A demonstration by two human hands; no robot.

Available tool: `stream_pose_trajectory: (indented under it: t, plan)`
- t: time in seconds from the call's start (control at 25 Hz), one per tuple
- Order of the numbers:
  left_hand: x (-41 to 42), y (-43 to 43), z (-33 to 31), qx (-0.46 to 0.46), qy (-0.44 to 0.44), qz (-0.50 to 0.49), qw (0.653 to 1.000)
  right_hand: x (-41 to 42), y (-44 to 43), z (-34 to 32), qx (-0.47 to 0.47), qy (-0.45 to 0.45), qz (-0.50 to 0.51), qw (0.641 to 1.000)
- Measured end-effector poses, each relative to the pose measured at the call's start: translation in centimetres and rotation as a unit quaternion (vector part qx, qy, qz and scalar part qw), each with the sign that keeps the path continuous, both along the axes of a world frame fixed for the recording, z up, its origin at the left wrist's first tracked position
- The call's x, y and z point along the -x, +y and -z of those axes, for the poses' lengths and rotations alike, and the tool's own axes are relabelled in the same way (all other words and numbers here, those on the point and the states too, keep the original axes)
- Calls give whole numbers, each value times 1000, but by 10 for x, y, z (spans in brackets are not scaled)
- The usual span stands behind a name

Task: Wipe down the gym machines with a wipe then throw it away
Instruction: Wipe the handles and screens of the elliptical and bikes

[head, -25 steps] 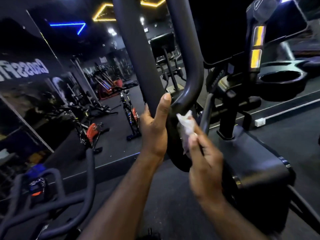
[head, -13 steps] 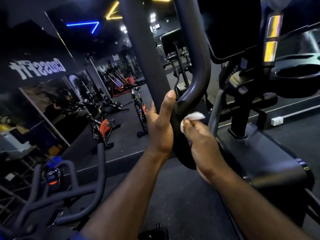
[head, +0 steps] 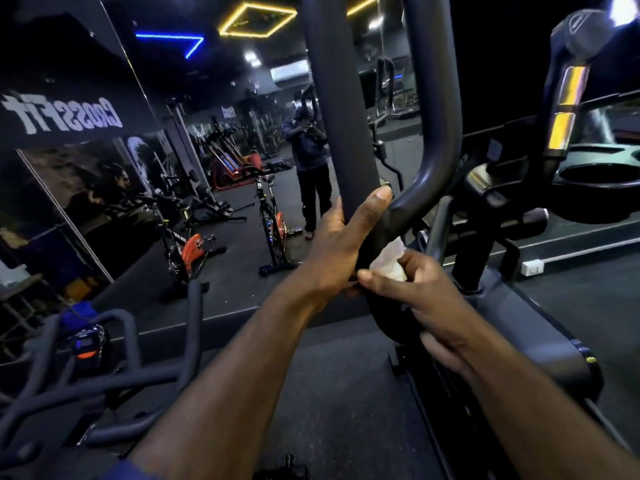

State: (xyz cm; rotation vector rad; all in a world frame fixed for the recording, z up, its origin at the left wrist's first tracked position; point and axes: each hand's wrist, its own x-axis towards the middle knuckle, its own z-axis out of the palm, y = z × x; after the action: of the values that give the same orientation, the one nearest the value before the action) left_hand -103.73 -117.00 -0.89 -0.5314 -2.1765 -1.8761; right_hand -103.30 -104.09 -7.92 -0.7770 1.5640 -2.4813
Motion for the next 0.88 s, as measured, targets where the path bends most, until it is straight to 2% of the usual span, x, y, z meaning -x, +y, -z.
stream_pose_trajectory:
  t: [0.12,0.24,0.36,0.4,0.48,0.56,0.6,0.64,0.76,0.8,0.84,0.88]
  plan:
    - [1,-13,-3,18,-44,39,998,1,-15,-16,-29,5,54,998]
    - [4,-22,-5,61,-47,74,994,0,-16,-33,-96,-36,-4,995]
    - [14,-29,1,56,-37,123,990,-2,-9,-42,-208,-87,-37,973]
    - [16,-30,4,47,-37,145,988,-6,-13,-44,-218,-93,-29,971]
    - [17,-35,10,28,-50,192,980,-12,-26,-39,-159,-78,40,983]
    - [18,-39,20,11,-74,238,968,-18,-43,-25,-97,-45,213,971]
    - [19,-41,26,5,-84,251,964,-20,-51,-19,-114,-28,322,939]
    - [22,-41,32,-5,-92,261,961,-21,-59,-12,-161,-28,425,890]
    - [30,-43,47,-60,-106,275,954,-27,-80,17,-327,-98,627,700]
    - [30,-44,50,-65,-105,281,952,-31,-85,30,-332,-94,659,668]
    - [29,-46,51,-66,-103,286,950,-37,-88,40,-318,-62,670,668]
    - [28,-48,52,-64,-102,284,951,-41,-90,48,-284,-17,670,686]
